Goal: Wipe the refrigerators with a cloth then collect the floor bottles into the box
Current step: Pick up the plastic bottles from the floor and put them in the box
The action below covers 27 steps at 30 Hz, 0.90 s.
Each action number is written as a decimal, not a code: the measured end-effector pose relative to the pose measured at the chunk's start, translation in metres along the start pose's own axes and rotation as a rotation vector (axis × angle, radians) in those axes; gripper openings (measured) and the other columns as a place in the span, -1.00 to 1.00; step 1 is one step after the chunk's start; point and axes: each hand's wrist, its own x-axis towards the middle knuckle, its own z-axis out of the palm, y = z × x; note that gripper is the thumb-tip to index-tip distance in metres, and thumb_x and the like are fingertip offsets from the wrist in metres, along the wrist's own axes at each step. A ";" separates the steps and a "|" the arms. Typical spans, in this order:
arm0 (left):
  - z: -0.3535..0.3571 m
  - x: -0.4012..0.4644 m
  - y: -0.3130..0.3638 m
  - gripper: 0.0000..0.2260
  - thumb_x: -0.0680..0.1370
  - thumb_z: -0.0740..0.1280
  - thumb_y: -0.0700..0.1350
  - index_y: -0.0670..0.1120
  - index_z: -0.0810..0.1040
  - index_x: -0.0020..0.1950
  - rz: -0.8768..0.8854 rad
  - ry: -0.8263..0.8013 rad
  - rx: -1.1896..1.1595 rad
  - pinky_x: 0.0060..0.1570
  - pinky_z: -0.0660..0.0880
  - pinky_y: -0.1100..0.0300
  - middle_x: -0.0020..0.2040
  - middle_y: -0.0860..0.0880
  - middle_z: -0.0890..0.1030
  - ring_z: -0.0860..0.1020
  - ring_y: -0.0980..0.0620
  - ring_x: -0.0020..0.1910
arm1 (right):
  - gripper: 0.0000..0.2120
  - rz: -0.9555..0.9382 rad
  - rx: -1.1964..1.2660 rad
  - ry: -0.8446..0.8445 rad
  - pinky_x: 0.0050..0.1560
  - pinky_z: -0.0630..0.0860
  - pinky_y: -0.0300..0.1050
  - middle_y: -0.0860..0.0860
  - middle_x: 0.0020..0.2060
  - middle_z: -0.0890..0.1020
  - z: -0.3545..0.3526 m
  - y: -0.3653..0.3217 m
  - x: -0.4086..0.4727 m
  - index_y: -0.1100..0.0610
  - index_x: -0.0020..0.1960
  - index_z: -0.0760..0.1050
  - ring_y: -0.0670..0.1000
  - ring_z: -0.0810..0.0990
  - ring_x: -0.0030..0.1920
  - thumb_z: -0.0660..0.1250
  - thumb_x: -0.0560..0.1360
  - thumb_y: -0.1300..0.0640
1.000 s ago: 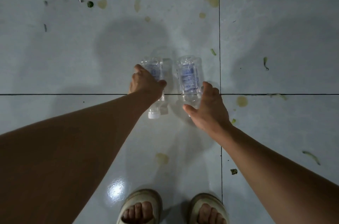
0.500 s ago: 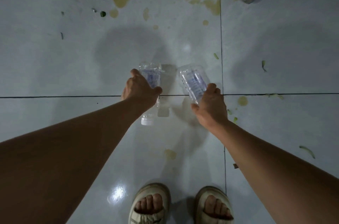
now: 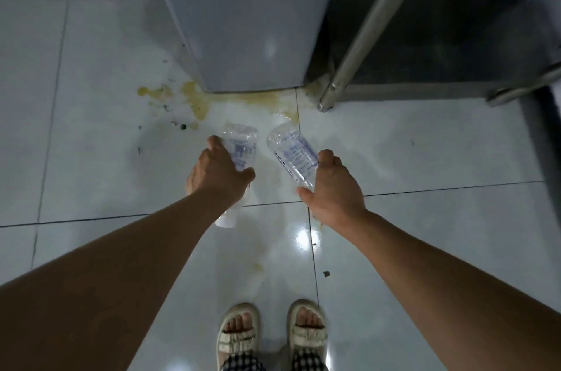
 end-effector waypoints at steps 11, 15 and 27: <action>-0.196 -0.121 0.107 -0.43 0.33 0.48 -0.03 -0.08 0.31 0.24 0.291 0.101 0.050 -0.02 0.48 -0.01 0.08 -0.14 0.56 0.54 -0.19 0.03 | -0.46 0.035 0.018 0.190 -0.05 0.55 -0.05 0.09 0.11 0.49 -0.228 -0.052 -0.130 0.16 0.26 0.23 0.08 0.53 0.05 0.39 0.45 -0.04; -0.241 -0.174 0.141 -0.44 0.33 0.48 -0.03 -0.08 0.32 0.23 0.417 0.102 0.120 -0.12 0.41 0.08 0.08 -0.15 0.55 0.54 -0.20 0.03 | -0.42 0.062 0.043 0.286 -0.12 0.49 -0.15 0.09 0.11 0.51 -0.282 -0.056 -0.192 0.16 0.30 0.22 0.07 0.55 0.04 0.40 0.44 -0.05; -0.239 -0.341 0.234 -0.52 0.35 0.46 0.03 -0.06 0.33 0.14 0.856 0.028 0.355 -0.16 0.44 0.12 0.04 -0.09 0.56 0.55 -0.11 -0.03 | -0.45 0.319 0.063 0.456 -0.11 0.44 -0.14 0.07 0.10 0.50 -0.353 0.018 -0.401 0.14 0.26 0.22 0.08 0.53 0.07 0.39 0.43 -0.06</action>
